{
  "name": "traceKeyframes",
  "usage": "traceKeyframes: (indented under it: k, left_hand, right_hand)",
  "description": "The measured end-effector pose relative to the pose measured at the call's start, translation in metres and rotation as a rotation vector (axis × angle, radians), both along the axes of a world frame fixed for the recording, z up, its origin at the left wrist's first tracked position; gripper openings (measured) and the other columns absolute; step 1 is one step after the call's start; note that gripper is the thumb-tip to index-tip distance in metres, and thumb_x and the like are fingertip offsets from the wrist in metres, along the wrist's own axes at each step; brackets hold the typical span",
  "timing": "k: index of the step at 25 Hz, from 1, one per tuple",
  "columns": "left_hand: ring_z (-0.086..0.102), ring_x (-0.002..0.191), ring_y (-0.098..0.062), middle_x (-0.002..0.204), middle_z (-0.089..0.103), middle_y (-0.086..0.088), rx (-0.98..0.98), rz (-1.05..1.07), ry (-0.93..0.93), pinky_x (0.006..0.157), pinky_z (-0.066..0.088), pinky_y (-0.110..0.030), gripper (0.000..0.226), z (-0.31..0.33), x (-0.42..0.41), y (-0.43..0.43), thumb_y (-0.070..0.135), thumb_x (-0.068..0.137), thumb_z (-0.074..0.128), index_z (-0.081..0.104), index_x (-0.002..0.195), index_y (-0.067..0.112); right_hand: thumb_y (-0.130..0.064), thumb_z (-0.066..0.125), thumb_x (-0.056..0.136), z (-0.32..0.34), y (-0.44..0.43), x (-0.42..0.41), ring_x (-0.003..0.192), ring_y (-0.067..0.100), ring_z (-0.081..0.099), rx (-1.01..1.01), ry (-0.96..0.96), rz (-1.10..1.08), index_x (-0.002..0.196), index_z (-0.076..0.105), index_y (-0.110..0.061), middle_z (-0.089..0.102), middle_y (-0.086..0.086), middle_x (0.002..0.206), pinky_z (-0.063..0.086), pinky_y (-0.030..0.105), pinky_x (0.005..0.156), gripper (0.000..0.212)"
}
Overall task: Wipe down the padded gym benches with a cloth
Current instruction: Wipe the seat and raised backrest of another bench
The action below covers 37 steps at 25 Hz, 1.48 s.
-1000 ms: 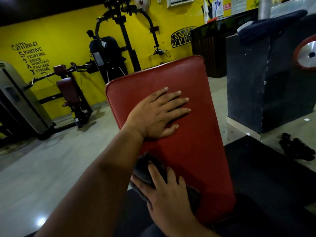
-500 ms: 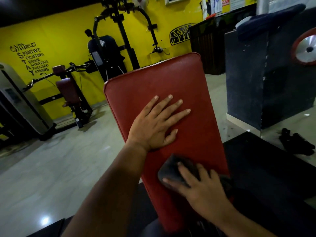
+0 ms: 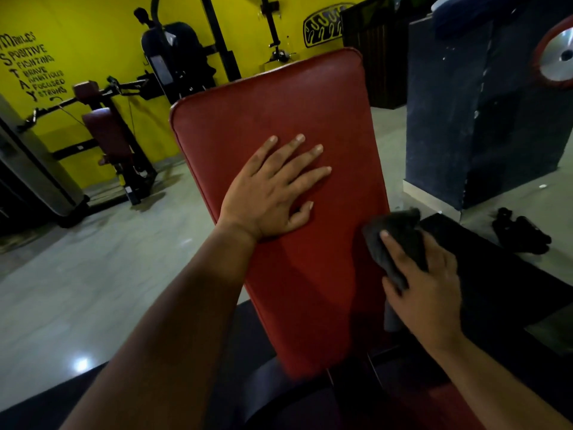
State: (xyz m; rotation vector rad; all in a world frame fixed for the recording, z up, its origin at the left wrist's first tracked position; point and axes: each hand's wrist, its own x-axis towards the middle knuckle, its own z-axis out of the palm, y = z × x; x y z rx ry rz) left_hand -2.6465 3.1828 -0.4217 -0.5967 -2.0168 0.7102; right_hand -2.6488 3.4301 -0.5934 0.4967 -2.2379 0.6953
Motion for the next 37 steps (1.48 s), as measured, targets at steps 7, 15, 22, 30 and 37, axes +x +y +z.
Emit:
traceKeyframes:
  k: [7,15,22,30,37]
  left_hand:
    - [0.043,0.138,-0.029,0.147,0.050,-0.004,-0.002,-0.012,0.016,0.116,0.027,-0.049,0.051,0.000,-0.001,-0.001,0.043,0.089,0.054,0.059,0.136,0.024]
    - [0.046,0.136,-0.031,0.145,0.052,-0.006,-0.005,-0.022,0.014,0.113,0.032,-0.052,0.051,0.001,0.000,-0.002,0.043,0.088,0.056,0.061,0.134,0.021]
    - [0.048,0.134,-0.030,0.142,0.055,-0.006,-0.002,-0.041,0.031,0.112,0.034,-0.052,0.049,0.000,-0.002,-0.002,0.043,0.089,0.055,0.063,0.132,0.021]
    - [0.048,0.135,-0.030,0.143,0.054,-0.005,-0.022,-0.035,0.019,0.112,0.033,-0.053,0.052,-0.002,0.001,-0.003,0.044,0.087,0.057,0.061,0.134,0.020]
    - [0.041,0.139,-0.031,0.148,0.048,-0.006,-0.142,-0.080,-0.086,0.114,0.028,-0.053,0.060,-0.024,0.007,-0.010,0.046,0.087,0.055,0.053,0.142,0.021]
  right_hand:
    - [-0.007,0.067,0.083,-0.007,-0.028,-0.006,0.130,0.046,0.036,-0.644,-0.445,-0.064,0.149,0.034,-0.034,0.026,0.022,0.150,0.035,0.046,0.106,0.078]
    - [-0.024,0.086,0.059,-0.007,-0.133,0.095,0.105,0.035,0.044,-0.280,-0.290,0.265,0.145,0.033,-0.046,0.033,0.012,0.143,0.048,0.043,0.083,0.104]
    - [-0.041,0.077,0.066,-0.028,-0.126,0.102,0.099,0.035,0.053,0.312,0.006,0.441,0.138,0.041,-0.051,0.042,-0.001,0.142,0.051,0.045,0.068,0.081]
    - [-0.035,0.069,0.074,-0.044,-0.121,0.088,0.099,0.038,0.059,0.455,0.152,0.410,0.142,0.038,-0.048,0.039,0.002,0.144,0.053,0.051,0.067,0.075]
    - [-0.028,0.058,0.076,-0.039,-0.035,0.030,0.092,0.045,0.059,0.398,0.241,0.185,0.139,0.039,-0.047,0.043,0.009,0.137,0.050,0.047,0.064,0.068]
